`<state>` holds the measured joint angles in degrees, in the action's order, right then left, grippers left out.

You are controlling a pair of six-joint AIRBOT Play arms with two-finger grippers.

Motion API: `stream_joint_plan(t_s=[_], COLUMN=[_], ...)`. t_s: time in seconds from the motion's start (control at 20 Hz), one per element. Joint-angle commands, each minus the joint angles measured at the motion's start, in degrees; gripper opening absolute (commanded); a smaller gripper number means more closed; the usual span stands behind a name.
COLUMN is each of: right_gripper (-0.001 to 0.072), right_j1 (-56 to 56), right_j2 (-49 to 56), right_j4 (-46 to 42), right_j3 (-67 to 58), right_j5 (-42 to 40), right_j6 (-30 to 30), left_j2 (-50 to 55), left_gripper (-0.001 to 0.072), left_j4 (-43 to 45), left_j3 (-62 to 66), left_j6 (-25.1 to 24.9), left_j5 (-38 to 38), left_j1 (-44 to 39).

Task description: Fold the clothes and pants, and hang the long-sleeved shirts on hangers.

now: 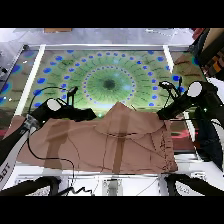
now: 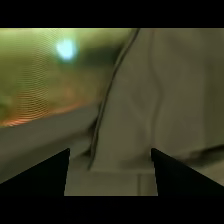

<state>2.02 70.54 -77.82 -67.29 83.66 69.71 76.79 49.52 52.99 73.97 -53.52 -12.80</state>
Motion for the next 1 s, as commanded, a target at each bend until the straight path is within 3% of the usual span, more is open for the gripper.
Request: stream_joint_plan(t_s=[0.0,0.25,0.85,0.9,0.95], right_gripper=[0.0024,0.0024,0.0025,0.0025,0.0025], right_j1=[-0.2,-0.2,-0.2,-0.2,-0.2], right_j2=[0.0,0.0,0.0,0.0,0.0], right_j4=[0.1,0.2,1.3,1.3,1.3], right_j3=[0.7,0.7,0.7,0.7,0.7], right_j5=[-1.2,-1.2,-1.2,-1.2,-1.2], right_j6=[0.0,0.1,0.1,0.0,0.0], left_j2=[3.7,8.5,12.2,12.5,12.7], left_gripper=[0.0580,0.0579,0.0578,0.0534,0.0385], left_j4=[-2.5,-9.6,-10.6,-10.6,-10.6], left_j3=[0.0,0.0,0.0,0.0,0.0], left_j6=[-2.9,-10.6,-10.6,-10.6,-10.6], left_j5=[-8.7,-9.2,-8.4,-8.4,-8.2], left_j1=[0.8,0.9,0.6,0.6,0.6])
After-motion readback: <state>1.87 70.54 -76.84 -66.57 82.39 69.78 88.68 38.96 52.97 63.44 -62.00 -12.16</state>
